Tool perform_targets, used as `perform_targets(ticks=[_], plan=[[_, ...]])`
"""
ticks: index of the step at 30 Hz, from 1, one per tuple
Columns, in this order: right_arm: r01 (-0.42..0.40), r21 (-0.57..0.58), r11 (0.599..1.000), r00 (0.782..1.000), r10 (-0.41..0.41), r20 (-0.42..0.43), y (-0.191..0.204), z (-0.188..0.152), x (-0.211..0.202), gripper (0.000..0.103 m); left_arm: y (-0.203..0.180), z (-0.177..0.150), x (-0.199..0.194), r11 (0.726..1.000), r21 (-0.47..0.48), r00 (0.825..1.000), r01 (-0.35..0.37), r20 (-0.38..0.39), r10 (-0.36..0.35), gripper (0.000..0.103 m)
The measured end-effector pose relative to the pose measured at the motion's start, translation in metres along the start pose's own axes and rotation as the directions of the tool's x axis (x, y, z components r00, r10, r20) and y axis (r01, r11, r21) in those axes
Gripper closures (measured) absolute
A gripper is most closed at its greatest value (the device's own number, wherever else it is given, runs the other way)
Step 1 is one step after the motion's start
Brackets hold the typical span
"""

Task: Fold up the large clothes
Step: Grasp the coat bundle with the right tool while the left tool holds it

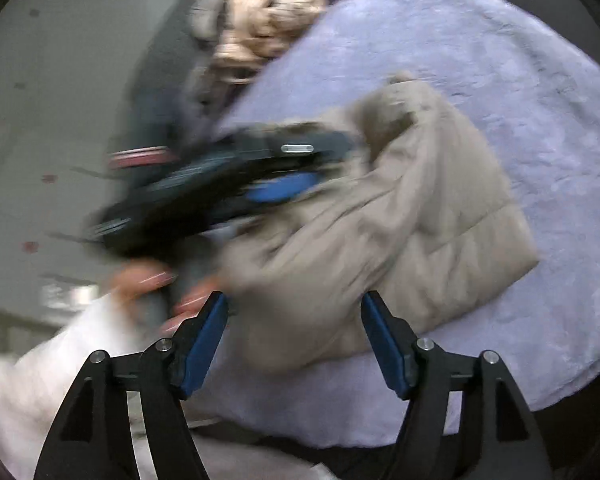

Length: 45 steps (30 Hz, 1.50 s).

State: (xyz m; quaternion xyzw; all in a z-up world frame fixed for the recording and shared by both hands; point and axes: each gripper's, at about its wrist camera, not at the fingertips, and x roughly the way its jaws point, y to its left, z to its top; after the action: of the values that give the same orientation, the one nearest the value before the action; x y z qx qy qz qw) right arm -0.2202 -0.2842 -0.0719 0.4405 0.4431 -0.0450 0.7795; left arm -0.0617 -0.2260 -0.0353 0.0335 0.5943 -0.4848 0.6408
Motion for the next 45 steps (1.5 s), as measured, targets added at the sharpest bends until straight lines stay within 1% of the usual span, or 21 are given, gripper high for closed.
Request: perform_targets(ticks=[1, 2, 3, 4, 6, 8, 10, 12, 16, 21, 23, 25, 26, 30, 33, 38, 41, 42, 43, 44, 45], plan=[[0.038, 0.000, 0.999, 0.999, -0.038, 0.012, -0.001, 0.005, 0.006, 0.051, 0.002, 0.002, -0.012, 0.999, 0.020, 0.999, -0.029, 0.040, 0.028, 0.021], [0.090, -0.011, 0.996, 0.996, -0.089, 0.022, -0.001, 0.008, 0.009, 0.087, 0.003, 0.003, -0.025, 0.996, 0.039, 0.992, -0.083, 0.100, 0.079, 0.021], [0.169, -0.033, 0.985, 0.985, -0.167, 0.041, 0.000, 0.008, 0.009, 0.089, 0.008, 0.003, -0.036, 0.991, 0.042, 0.982, -0.131, 0.145, 0.123, 0.021], [0.213, -0.055, 0.976, 0.976, -0.210, 0.064, 0.001, 0.009, 0.008, 0.091, 0.016, 0.004, -0.047, 0.982, 0.031, 0.966, -0.185, 0.191, 0.176, 0.021], [0.260, -0.095, 0.961, 0.963, -0.252, 0.096, 0.004, 0.007, 0.002, 0.092, 0.044, 0.004, -0.060, 0.959, -0.018, 0.931, -0.284, 0.236, 0.280, 0.021], [0.305, -0.127, 0.944, 0.949, -0.290, 0.122, 0.006, 0.006, -0.002, 0.092, 0.072, 0.005, -0.053, 0.940, -0.079, 0.916, -0.333, 0.209, 0.342, 0.021], [0.347, -0.145, 0.926, 0.934, -0.328, 0.139, 0.006, 0.006, -0.006, 0.092, 0.094, 0.007, -0.039, 0.934, -0.141, 0.919, -0.327, 0.184, 0.349, 0.021], [0.367, -0.136, 0.920, 0.927, -0.350, 0.136, 0.000, 0.001, -0.012, 0.092, 0.097, 0.010, -0.028, 0.932, -0.150, 0.917, -0.330, 0.185, 0.354, 0.021], [0.408, -0.078, 0.910, 0.911, -0.399, 0.105, -0.028, -0.005, -0.009, 0.092, 0.065, 0.020, 0.006, 0.936, -0.072, 0.917, -0.343, 0.192, 0.351, 0.021], [0.421, -0.009, 0.907, 0.907, -0.420, 0.018, -0.071, -0.016, 0.002, 0.092, 0.031, 0.026, 0.041, 0.948, 0.003, 0.934, -0.319, 0.170, 0.314, 0.021], [0.416, 0.006, 0.909, 0.909, -0.416, -0.018, -0.084, -0.019, 0.009, 0.092, 0.021, 0.026, 0.049, 0.946, 0.024, 0.935, -0.323, 0.164, 0.315, 0.021], [0.380, 0.043, 0.924, 0.925, -0.379, -0.035, -0.092, -0.018, 0.003, 0.091, 0.018, 0.025, 0.052, 0.938, 0.031, 0.927, -0.345, 0.166, 0.336, 0.021], [0.358, 0.055, 0.932, 0.934, -0.358, -0.023, -0.094, -0.017, -0.006, 0.086, 0.021, 0.025, 0.051, 0.939, 0.024, 0.928, -0.343, 0.164, 0.335, 0.021], [0.297, 0.049, 0.954, 0.949, -0.300, 0.101, -0.088, -0.002, -0.057, 0.059, 0.033, 0.027, 0.049, 0.946, -0.013, 0.934, -0.323, 0.155, 0.321, 0.021], [0.178, 0.052, 0.983, 0.974, -0.183, 0.131, -0.086, 0.022, -0.068, 0.049, 0.034, 0.027, 0.051, 0.946, -0.019, 0.934, -0.322, 0.154, 0.321, 0.021], [0.013, 0.049, 0.999, 0.997, -0.016, 0.075, -0.080, 0.085, -0.018, 0.049, 0.036, 0.026, 0.050, 0.948, -0.025, 0.936, -0.316, 0.154, 0.316, 0.021], [0.016, 0.070, 0.997, 1.000, -0.016, -0.001, -0.076, 0.104, 0.022, 0.042, 0.036, 0.029, 0.052, 0.950, -0.038, 0.938, -0.308, 0.152, 0.311, 0.021], [0.057, 0.079, 0.995, 0.998, -0.056, -0.013, -0.079, 0.109, 0.032, 0.043, 0.036, 0.029, 0.052, 0.950, -0.042, 0.938, -0.309, 0.152, 0.312, 0.021], [0.075, 0.098, 0.992, 0.997, -0.073, -0.027, -0.084, 0.113, 0.039, 0.050, 0.035, 0.030, 0.053, 0.949, -0.042, 0.937, -0.313, 0.152, 0.316, 0.021], [0.073, 0.117, 0.990, 0.997, -0.070, -0.034, -0.089, 0.114, 0.042, 0.075, 0.034, 0.030, 0.055, 0.946, -0.040, 0.934, -0.321, 0.150, 0.323, 0.021], [0.079, 0.133, 0.988, 0.996, -0.075, -0.037, -0.094, 0.112, 0.042, 0.082, 0.032, 0.030, 0.057, 0.944, -0.036, 0.932, -0.328, 0.150, 0.329, 0.021]])
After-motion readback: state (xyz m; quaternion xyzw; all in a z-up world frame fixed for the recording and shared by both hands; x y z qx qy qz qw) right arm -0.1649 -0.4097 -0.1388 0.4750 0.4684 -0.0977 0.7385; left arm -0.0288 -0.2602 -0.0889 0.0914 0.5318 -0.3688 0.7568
